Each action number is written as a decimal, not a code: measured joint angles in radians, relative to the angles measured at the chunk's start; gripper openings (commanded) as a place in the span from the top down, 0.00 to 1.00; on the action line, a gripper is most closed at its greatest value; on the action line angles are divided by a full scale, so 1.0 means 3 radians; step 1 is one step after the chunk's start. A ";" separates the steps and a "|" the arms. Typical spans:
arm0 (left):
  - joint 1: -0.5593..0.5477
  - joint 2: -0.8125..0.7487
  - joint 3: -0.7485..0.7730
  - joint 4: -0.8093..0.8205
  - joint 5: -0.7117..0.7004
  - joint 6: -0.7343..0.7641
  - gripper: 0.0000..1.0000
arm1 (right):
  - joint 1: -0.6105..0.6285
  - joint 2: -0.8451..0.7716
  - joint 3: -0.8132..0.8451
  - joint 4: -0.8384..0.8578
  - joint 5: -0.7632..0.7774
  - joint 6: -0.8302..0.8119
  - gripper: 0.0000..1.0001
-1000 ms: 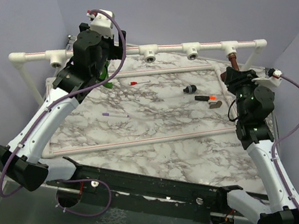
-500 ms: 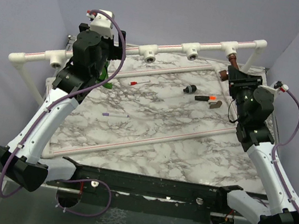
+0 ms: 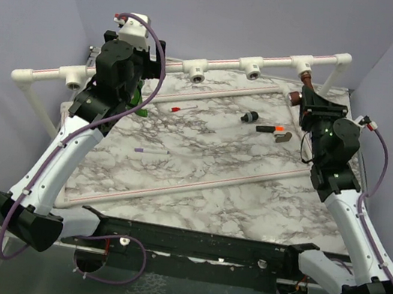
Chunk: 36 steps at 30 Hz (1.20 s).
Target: Install the water faucets
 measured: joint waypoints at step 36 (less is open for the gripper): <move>-0.0027 0.0034 0.0069 -0.0109 0.0000 -0.0019 0.11 | 0.0081 -0.0549 0.0277 -0.0994 0.0066 -0.1259 0.19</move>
